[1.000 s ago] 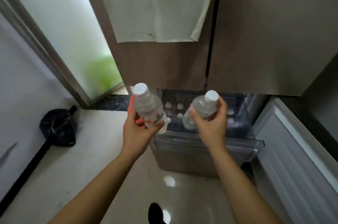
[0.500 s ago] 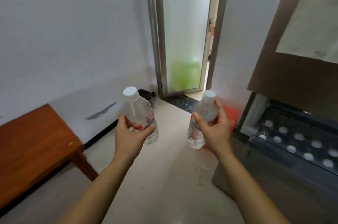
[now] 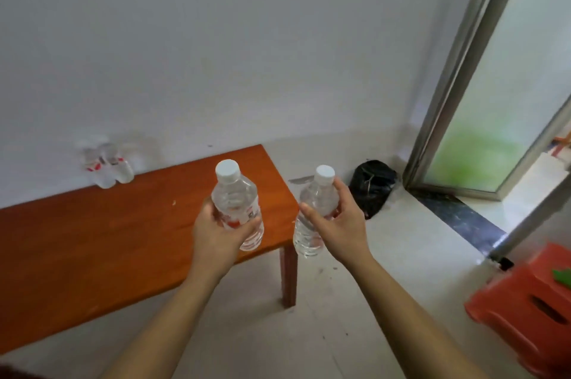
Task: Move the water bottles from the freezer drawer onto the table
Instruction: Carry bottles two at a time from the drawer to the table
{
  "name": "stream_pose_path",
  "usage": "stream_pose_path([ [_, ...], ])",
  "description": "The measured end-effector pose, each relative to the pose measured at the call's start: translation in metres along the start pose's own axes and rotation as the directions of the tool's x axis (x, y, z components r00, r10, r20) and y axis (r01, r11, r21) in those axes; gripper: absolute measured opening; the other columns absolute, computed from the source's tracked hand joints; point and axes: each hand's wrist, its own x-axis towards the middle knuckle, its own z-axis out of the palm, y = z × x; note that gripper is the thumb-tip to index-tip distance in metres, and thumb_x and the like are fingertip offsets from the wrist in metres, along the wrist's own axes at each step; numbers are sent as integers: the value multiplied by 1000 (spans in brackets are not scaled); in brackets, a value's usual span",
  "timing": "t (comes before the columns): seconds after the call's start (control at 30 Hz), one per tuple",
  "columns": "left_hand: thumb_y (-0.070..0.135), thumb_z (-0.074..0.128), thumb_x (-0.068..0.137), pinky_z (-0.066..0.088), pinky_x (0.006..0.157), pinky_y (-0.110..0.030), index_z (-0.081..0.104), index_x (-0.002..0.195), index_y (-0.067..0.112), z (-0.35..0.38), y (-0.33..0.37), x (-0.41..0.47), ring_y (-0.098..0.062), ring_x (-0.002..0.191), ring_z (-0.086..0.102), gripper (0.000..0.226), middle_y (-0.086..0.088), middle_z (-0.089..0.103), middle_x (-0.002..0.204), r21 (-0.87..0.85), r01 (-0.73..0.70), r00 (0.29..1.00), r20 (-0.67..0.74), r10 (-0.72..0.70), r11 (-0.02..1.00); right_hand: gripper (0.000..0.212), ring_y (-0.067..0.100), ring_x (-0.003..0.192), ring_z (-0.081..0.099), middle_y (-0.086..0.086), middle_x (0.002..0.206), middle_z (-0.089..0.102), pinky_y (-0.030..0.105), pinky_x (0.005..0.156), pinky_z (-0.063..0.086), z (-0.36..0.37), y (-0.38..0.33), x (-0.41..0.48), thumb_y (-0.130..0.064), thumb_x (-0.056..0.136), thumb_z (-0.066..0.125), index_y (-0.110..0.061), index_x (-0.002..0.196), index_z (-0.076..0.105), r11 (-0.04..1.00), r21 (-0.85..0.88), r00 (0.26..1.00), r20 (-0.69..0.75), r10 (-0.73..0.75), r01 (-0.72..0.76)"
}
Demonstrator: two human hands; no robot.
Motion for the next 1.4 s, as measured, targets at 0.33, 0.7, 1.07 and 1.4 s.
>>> stream_pose_path([
  [0.33, 15, 91, 66, 54, 89, -33, 55, 123, 26, -96, -83, 136, -8, 105, 63, 68, 10, 66, 114, 123, 78, 966, -253, -45, 989, 71, 4, 119, 57, -15, 129, 61, 36, 102, 51, 185, 34, 118, -38, 78, 81, -33, 141, 48, 999, 35, 965, 260, -41, 33],
  [0.7, 30, 95, 58, 55, 85, -35, 56, 124, 23, -169, -127, 334, -14, 102, 65, 77, 8, 66, 114, 275, 234, 879, -470, -82, 933, 81, 10, 129, 51, -5, 143, 56, 34, 107, 46, 357, 51, 304, -39, 76, 83, -26, 147, 46, 985, -40, 851, 509, -127, 170],
  [1.07, 36, 94, 58, 54, 88, -41, 47, 132, 20, -255, -211, 478, -20, 101, 64, 89, 4, 66, 116, 410, 338, 898, -410, -160, 847, 67, 19, 110, 63, -4, 125, 65, 39, 89, 52, 514, 78, 392, -50, 78, 75, -29, 137, 50, 904, -307, 686, 727, 21, 298],
  [1.4, 27, 91, 65, 41, 85, -29, 52, 131, 15, -289, -318, 587, -27, 114, 58, 78, -6, 60, 129, 529, 259, 962, -219, -165, 808, 74, 28, 121, 57, 3, 143, 48, 39, 104, 45, 640, 111, 430, -41, 83, 76, -24, 148, 44, 847, -487, 741, 645, 186, 211],
])
